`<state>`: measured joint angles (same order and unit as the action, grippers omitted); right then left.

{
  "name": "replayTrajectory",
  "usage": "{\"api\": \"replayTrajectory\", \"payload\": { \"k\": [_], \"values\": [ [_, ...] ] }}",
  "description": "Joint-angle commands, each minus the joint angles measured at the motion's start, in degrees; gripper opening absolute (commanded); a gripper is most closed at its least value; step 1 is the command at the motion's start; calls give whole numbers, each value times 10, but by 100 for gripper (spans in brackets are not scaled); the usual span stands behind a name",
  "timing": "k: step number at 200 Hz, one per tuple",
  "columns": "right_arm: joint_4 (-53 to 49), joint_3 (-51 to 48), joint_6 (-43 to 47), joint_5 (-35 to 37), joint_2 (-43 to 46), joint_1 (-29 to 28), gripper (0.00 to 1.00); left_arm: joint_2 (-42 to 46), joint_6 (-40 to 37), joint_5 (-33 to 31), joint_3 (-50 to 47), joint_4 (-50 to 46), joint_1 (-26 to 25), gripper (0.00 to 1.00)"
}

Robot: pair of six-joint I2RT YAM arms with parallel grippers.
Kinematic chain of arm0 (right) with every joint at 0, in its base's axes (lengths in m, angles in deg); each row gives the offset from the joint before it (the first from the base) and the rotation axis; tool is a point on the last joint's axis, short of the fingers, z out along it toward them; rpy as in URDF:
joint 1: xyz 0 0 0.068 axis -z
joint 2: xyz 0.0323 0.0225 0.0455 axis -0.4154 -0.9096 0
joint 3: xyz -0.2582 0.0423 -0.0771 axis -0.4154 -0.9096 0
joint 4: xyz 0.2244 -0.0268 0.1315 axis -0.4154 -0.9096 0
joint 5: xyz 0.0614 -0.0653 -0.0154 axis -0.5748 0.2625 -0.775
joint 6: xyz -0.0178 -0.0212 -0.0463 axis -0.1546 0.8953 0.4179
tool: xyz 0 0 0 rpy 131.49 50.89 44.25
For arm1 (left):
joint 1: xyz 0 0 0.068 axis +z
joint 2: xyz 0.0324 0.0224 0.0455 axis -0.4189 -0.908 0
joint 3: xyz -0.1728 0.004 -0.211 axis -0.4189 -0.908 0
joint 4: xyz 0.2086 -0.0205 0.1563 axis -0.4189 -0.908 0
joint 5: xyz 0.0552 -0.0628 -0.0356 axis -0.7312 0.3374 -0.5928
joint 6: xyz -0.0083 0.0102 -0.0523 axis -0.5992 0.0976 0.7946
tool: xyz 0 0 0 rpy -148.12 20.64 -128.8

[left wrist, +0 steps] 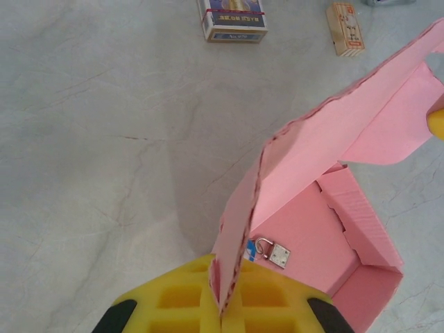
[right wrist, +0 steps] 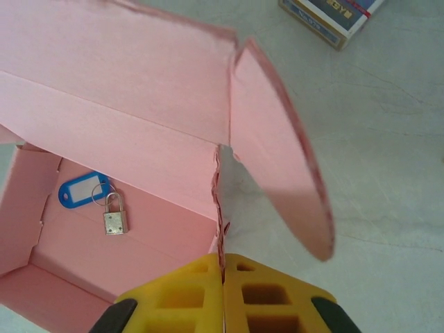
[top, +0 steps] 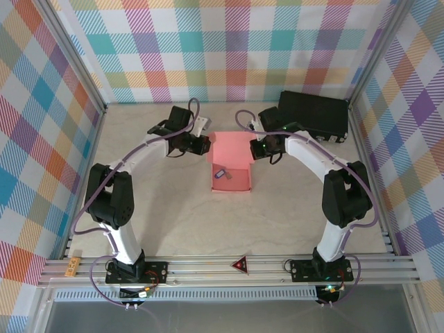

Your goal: Fold the paper box

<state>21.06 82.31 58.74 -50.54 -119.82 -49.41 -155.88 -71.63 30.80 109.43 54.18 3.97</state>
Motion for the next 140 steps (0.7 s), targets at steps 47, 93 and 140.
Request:
{"api": "replayTrajectory", "payload": {
  "k": [47, 93, 140],
  "values": [
    [19, 12, -8, -3, 8, -6, 11, 20, 8, 1, -14, 42, 2, 0],
    [21, 21, -12, 16, -4, -6, 21, 1, -24, 3, 5, 25, 2, 0],
    [18, 30, -10, 23, -16, -5, 25, -27, -54, 15, 36, -10, 2, 0]
  ]
}}
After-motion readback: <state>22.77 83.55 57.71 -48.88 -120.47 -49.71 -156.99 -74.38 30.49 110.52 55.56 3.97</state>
